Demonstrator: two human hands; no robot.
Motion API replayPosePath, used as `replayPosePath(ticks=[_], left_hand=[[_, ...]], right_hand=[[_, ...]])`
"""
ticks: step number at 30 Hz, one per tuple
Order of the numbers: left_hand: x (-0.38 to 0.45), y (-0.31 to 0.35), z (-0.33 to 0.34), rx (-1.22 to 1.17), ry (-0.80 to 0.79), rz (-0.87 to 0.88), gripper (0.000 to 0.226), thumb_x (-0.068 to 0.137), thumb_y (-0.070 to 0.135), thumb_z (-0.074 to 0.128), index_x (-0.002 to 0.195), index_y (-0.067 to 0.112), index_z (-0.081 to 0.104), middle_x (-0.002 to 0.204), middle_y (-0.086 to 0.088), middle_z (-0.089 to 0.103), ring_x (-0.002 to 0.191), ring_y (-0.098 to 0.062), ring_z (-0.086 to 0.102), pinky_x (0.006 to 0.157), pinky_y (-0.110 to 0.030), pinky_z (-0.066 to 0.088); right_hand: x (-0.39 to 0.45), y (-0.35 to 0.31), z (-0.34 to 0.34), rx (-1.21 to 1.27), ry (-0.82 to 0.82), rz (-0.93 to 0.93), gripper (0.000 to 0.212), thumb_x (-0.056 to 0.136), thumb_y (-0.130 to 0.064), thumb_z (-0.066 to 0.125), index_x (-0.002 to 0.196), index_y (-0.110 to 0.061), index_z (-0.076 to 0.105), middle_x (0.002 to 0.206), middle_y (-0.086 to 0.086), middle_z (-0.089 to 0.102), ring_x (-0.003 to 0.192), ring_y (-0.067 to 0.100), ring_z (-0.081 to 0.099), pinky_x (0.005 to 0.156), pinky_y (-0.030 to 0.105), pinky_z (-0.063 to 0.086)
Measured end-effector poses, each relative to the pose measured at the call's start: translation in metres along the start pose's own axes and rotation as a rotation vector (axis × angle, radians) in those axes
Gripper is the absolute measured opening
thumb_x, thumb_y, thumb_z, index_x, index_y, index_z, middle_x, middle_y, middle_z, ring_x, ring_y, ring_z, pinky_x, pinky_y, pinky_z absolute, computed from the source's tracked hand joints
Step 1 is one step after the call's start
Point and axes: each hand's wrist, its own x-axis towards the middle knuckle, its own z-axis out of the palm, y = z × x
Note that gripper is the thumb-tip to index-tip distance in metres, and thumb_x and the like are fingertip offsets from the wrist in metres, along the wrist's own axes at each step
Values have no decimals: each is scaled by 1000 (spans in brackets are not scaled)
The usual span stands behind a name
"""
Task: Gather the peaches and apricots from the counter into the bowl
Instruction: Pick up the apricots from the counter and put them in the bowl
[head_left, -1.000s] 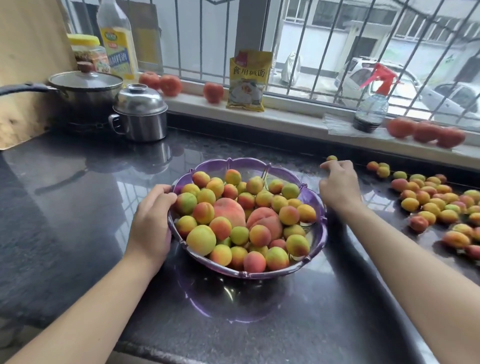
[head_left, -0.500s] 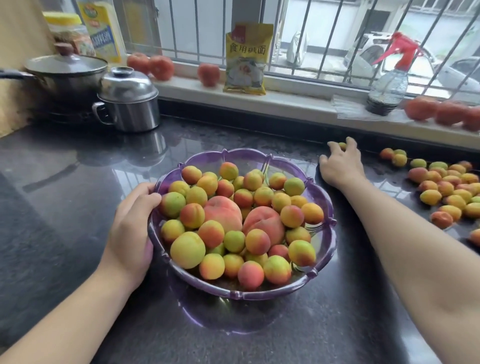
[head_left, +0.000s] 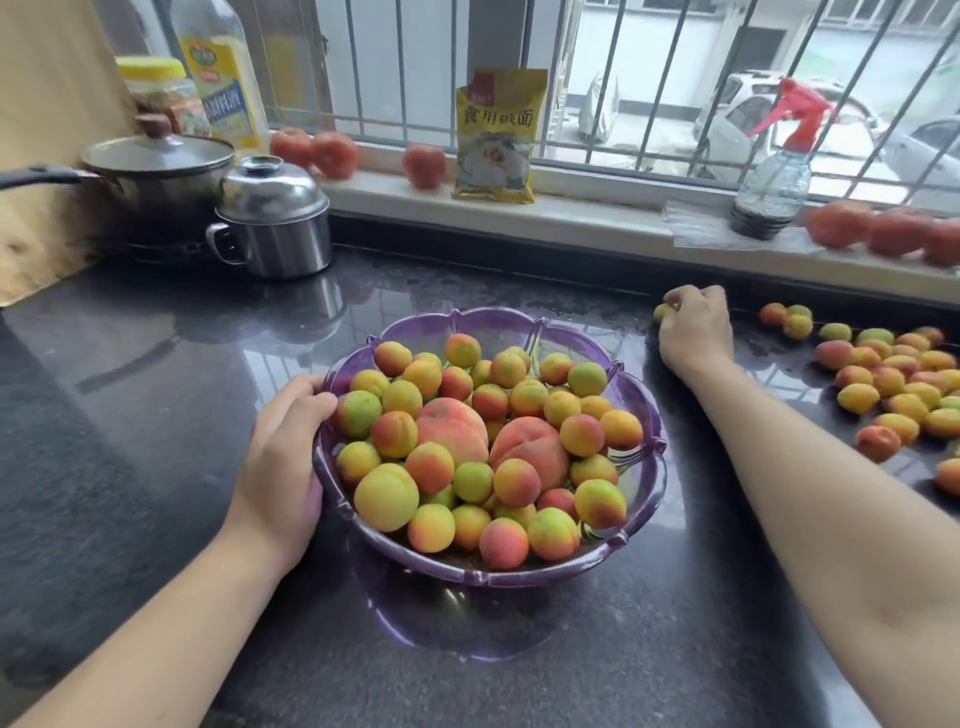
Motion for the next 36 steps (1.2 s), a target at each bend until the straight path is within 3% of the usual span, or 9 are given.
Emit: replayPosePath(ticks=[8, 12, 15, 21, 24, 26, 29, 33, 36], left_hand=[[1, -3, -4, 69, 26, 23, 21, 87, 34, 55, 74, 25, 69, 87, -12, 64, 90, -28, 56, 84, -50, 41], [1, -2, -2, 29, 16, -3, 24, 86, 30, 53, 68, 27, 69, 80, -6, 65, 84, -25, 58, 78, -43, 43], [3, -4, -3, 28, 5, -1, 19, 85, 32, 56, 73, 26, 70, 86, -13, 64, 88, -28, 58, 83, -47, 43], [5, -6, -7, 94, 26, 12, 25, 78, 45, 59, 79, 25, 73, 97, -25, 68, 96, -38, 62, 93, -64, 49], [5, -7, -8, 112, 23, 3, 27, 77, 49, 57, 81, 28, 74, 97, -15, 72, 99, -36, 64, 100, -68, 48], [5, -7, -7, 126, 28, -1, 24, 81, 45, 56, 79, 29, 73, 90, -7, 72, 95, -30, 64, 95, -64, 50], [2, -6, -6, 126, 25, -24, 24, 84, 41, 53, 77, 27, 71, 86, -6, 71, 90, -28, 64, 87, -58, 51], [0, -2, -5, 130, 27, -33, 25, 83, 42, 53, 78, 27, 72, 84, -5, 71, 86, -23, 63, 80, -50, 50], [-1, 1, -4, 122, 37, -35, 27, 77, 48, 56, 79, 26, 73, 84, -3, 70, 85, -23, 62, 80, -45, 47]], right_hand=[[-17, 0, -8, -13, -1, -45, 28, 91, -5, 54, 118, -12, 57, 120, 15, 61, 112, 38, 56, 92, 39, 42], [-18, 0, -10, 60, 0, -57, 40, 93, -7, 58, 132, -14, 58, 125, 11, 59, 116, 33, 56, 99, 37, 42], [-19, -2, -11, 116, -9, -105, 33, 95, -15, 64, 128, -13, 63, 123, 10, 59, 111, 29, 60, 98, 36, 43], [-50, -42, -30, 409, -182, -212, 24, 92, -30, 74, 112, -17, 73, 100, -1, 74, 90, 13, 67, 90, 33, 55], [-73, -86, -63, 535, -327, -316, 23, 92, -33, 74, 110, -20, 75, 96, -7, 76, 86, 1, 68, 80, 22, 55], [-88, -115, -83, 489, -456, -404, 26, 91, -35, 73, 113, -21, 75, 97, -9, 76, 90, 0, 70, 81, 18, 54], [-103, -148, -91, 304, -559, -502, 30, 92, -30, 74, 120, -20, 71, 101, -10, 74, 95, 7, 69, 87, 24, 55], [-115, -174, -80, 185, -527, -554, 23, 90, -32, 74, 111, -23, 70, 98, -8, 71, 92, 10, 67, 84, 32, 57], [-123, -182, -73, 76, -534, -574, 22, 90, -34, 73, 110, -27, 69, 96, -12, 67, 91, 8, 65, 80, 28, 55]])
